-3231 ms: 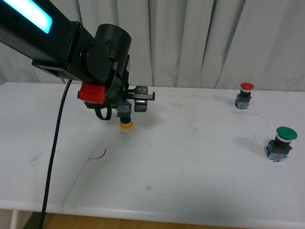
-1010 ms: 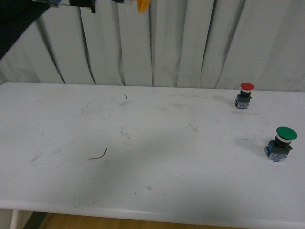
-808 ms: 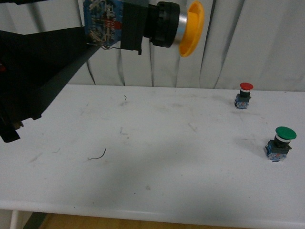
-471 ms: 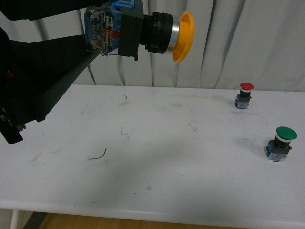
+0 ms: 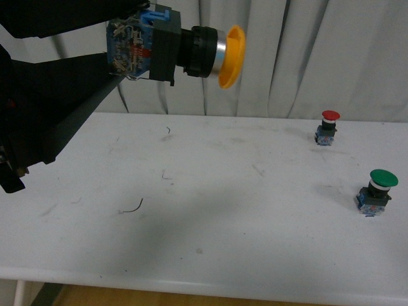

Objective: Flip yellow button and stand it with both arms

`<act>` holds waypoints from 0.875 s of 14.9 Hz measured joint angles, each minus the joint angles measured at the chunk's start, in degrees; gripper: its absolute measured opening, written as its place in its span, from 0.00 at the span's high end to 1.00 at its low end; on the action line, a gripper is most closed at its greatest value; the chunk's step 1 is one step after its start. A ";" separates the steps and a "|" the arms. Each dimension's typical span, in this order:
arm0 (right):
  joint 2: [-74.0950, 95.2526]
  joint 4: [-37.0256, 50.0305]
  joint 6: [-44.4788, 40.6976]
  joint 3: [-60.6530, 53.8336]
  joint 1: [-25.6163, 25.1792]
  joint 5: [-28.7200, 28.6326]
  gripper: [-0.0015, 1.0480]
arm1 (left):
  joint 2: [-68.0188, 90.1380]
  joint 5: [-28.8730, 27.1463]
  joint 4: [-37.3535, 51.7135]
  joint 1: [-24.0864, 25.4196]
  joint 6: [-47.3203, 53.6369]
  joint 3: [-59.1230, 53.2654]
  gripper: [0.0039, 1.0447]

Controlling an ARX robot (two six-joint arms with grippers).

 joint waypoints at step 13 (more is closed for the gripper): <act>40.41 29.49 59.14 15.23 16.98 -23.15 0.06 | 1.20 -0.26 1.36 -0.90 0.31 0.70 0.69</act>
